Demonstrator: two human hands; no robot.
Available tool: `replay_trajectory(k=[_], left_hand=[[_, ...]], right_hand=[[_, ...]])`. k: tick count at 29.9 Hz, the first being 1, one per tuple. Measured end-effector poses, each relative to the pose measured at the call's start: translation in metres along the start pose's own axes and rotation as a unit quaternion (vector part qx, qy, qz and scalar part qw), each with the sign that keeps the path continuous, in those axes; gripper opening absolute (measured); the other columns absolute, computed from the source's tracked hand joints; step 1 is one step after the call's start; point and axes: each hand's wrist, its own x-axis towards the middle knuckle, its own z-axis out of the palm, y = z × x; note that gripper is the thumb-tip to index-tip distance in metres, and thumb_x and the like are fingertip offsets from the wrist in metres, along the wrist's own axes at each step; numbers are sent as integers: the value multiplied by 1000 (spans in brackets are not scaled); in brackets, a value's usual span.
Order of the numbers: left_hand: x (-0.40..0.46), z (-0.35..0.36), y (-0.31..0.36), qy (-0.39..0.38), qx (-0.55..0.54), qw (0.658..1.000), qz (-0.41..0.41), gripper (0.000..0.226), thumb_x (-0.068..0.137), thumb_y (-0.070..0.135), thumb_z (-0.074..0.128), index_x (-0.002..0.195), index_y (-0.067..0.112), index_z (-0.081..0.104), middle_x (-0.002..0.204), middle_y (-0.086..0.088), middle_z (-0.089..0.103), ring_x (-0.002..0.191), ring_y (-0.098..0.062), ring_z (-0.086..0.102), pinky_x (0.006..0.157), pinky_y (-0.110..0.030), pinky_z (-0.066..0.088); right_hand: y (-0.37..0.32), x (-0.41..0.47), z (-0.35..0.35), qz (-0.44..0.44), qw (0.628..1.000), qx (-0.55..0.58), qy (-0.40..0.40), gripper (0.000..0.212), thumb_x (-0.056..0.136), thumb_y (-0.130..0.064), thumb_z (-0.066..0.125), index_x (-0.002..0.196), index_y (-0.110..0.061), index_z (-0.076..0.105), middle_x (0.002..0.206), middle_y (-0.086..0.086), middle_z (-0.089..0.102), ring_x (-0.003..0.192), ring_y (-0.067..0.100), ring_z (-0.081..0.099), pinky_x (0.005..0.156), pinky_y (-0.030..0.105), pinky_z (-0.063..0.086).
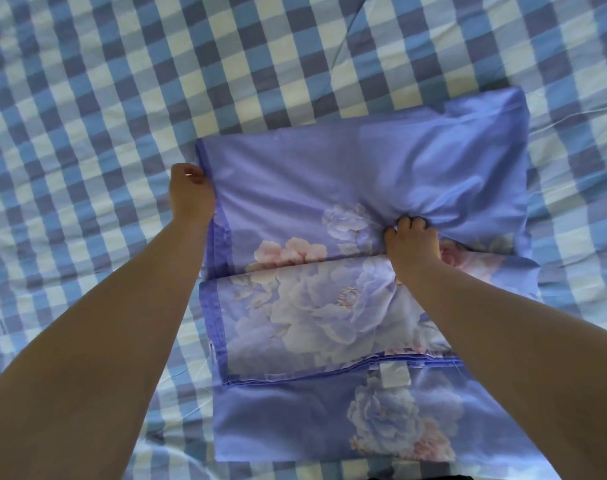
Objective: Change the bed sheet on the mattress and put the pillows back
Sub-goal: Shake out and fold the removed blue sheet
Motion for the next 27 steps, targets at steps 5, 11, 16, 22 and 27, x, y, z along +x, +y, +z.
replay_trajectory(k=[5, 11, 16, 22, 27], left_hand=[[-32, 1, -14, 92, 224, 933, 267, 25, 87, 11, 51, 113, 9, 52, 118, -15, 52, 104, -33, 52, 83, -41, 43], [-189, 41, -108, -193, 300, 693, 627, 38, 87, 53, 51, 100, 17, 52, 107, -6, 49, 85, -30, 55, 75, -39, 38], [-255, 32, -153, -319, 471, 678, 465, 104, 66, 86, 35, 143, 17, 35, 149, -14, 36, 135, -38, 32, 104, -65, 28], [-252, 8, -152, -263, 515, 737, 350, 83, 64, 10, 68, 141, 23, 40, 145, -10, 45, 125, -40, 50, 86, -54, 50], [-213, -2, -105, -244, 507, 784, 263, 34, 88, 7, 51, 119, 18, 54, 118, -8, 63, 105, -30, 63, 80, -40, 54]], right_hand=[[3, 5, 0, -4, 1000, -5, 3, 62, 82, -30, 67, 135, -15, 37, 132, 13, 38, 119, 32, 42, 87, 36, 42], [6, -11, 13, -3, 997, 6, 76, 54, 78, -29, 71, 125, -16, 47, 125, 11, 44, 113, 32, 45, 92, 39, 41], [16, -67, 72, -147, 939, 3, 309, 41, 78, -31, 61, 115, -14, 56, 118, 15, 60, 105, 36, 53, 94, 51, 41], [28, -145, 147, -212, 966, -1, 145, 79, 65, -48, 69, 132, -12, 47, 132, 14, 55, 122, 40, 50, 100, 57, 37], [53, -131, 109, -119, 975, 92, 164, 39, 68, -7, 57, 108, -8, 57, 100, 19, 63, 78, 38, 65, 59, 42, 54]])
